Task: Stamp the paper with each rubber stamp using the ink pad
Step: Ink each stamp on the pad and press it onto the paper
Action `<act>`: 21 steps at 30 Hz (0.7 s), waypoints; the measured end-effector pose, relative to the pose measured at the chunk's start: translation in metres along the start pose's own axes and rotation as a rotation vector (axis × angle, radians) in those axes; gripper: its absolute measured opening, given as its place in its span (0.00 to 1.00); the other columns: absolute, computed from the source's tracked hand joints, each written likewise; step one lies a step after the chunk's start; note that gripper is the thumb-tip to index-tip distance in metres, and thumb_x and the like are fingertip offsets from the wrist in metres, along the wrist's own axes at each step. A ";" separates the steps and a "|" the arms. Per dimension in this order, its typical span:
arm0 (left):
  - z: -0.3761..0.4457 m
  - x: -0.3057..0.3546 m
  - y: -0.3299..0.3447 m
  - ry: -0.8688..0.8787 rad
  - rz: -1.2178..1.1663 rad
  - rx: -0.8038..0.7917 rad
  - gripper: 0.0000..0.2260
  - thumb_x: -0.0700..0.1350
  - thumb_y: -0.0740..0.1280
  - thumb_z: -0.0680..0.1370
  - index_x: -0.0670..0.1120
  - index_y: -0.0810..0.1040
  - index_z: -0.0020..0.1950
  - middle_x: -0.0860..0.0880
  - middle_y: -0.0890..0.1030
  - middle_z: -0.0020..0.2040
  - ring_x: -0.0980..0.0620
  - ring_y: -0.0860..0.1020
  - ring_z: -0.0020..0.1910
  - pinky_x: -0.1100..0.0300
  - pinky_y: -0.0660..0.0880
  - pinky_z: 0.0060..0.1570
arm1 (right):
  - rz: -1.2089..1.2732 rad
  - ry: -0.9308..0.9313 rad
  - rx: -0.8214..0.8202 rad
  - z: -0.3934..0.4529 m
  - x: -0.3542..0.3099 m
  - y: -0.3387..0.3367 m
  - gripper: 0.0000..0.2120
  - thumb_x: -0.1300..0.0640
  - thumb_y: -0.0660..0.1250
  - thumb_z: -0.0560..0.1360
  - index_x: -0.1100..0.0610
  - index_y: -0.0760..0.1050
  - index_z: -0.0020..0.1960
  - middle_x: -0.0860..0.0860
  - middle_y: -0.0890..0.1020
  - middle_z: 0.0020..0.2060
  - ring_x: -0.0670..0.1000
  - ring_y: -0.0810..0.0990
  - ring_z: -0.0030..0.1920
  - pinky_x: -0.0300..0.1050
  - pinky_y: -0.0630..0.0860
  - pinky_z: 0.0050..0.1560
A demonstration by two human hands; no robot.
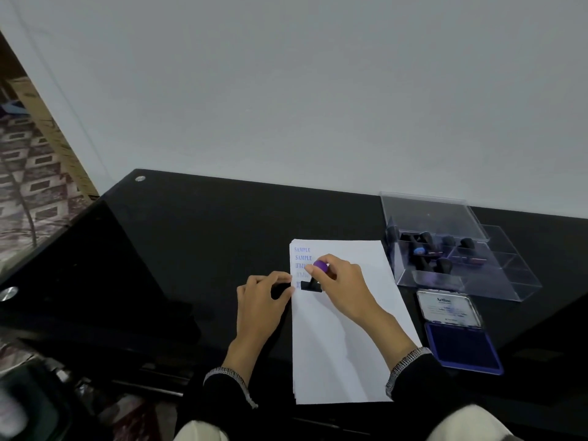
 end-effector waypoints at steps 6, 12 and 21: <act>-0.002 -0.001 0.000 0.014 0.015 0.014 0.09 0.51 0.67 0.78 0.60 0.77 0.58 0.62 0.79 0.53 0.61 0.69 0.57 0.66 0.54 0.56 | -0.087 -0.018 -0.025 0.000 -0.004 0.015 0.16 0.46 0.65 0.77 0.55 0.74 0.59 0.49 0.79 0.51 0.47 0.77 0.43 0.33 0.73 0.42; -0.001 -0.002 0.001 0.038 0.016 0.014 0.09 0.51 0.67 0.78 0.60 0.77 0.58 0.62 0.79 0.53 0.61 0.69 0.58 0.66 0.54 0.56 | -0.130 -0.029 -0.001 0.000 -0.004 0.016 0.17 0.46 0.65 0.77 0.56 0.74 0.60 0.53 0.81 0.53 0.48 0.77 0.43 0.35 0.74 0.42; -0.002 -0.001 0.000 0.037 0.003 0.023 0.09 0.51 0.68 0.78 0.60 0.77 0.58 0.62 0.79 0.53 0.60 0.69 0.58 0.65 0.54 0.56 | -0.169 -0.032 0.012 -0.001 -0.003 0.021 0.18 0.46 0.65 0.77 0.57 0.74 0.61 0.53 0.81 0.52 0.47 0.77 0.42 0.28 0.69 0.39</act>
Point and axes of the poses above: each hand's wrist, its own z-axis towards the middle knuckle, its own y-axis out of the palm, x = y × z, the point moved 9 cm from there along z, towards the middle knuckle
